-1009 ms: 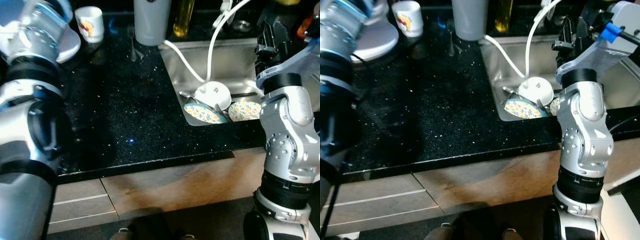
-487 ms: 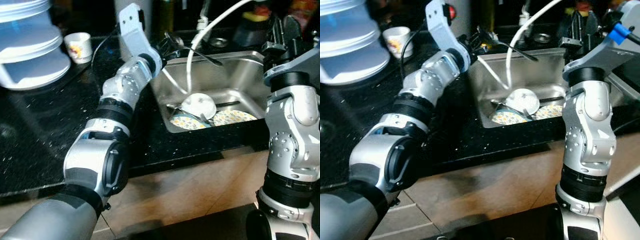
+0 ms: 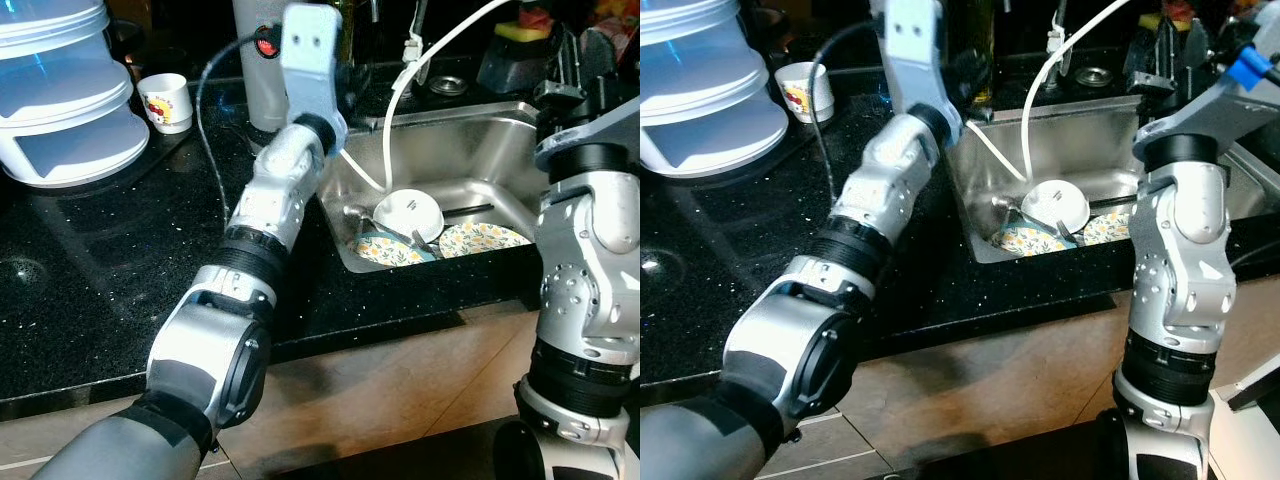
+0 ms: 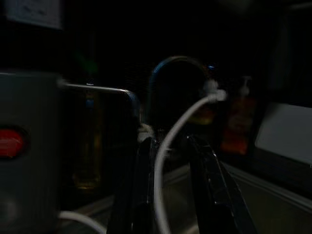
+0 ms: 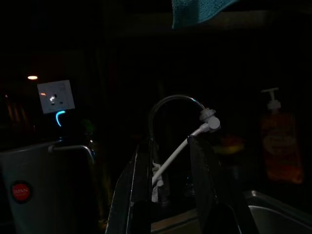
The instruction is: Kitchen organization
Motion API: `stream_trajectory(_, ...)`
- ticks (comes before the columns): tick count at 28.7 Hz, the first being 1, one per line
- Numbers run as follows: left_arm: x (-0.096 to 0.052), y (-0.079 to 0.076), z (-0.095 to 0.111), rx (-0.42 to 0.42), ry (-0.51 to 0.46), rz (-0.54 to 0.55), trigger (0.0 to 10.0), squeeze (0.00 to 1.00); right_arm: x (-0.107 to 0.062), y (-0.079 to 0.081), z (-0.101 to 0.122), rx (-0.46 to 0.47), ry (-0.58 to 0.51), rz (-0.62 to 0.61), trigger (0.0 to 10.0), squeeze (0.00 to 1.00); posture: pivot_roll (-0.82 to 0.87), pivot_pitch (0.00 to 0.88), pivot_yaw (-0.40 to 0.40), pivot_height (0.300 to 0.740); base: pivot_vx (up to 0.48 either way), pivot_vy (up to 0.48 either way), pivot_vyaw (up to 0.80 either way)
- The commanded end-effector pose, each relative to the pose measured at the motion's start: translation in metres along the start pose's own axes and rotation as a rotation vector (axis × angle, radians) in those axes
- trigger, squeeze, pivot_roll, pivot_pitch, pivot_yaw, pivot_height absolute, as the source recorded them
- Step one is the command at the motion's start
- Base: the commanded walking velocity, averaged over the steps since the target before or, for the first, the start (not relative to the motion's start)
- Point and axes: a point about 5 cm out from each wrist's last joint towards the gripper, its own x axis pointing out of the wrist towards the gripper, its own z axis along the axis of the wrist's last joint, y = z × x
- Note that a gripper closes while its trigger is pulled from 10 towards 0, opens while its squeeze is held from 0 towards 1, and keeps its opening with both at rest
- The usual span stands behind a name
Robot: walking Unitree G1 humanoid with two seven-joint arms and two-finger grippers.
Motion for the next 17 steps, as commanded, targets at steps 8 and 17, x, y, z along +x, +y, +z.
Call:
stream_trajectory(8, -0.052, 0.106, -0.035, 0.215, 0.524, 0.503, 10.0, 0.0, -0.001, 0.004, -0.009, 0.024, 0.02, 0.012, 10.0, 0.0, -0.02, 0.0, 0.015, 0.74, 0.0, 0.0, 0.0)
stream_trajectory(17, -0.092, 0.173, -0.005, 0.3, 0.524, 0.684, 10.0, 0.0, -0.002, 0.004, -0.011, 0.032, 0.03, 0.01, 10.0, 0.0, 0.01, 0.0, 0.009, 0.74, 0.0, 0.0, 0.0)
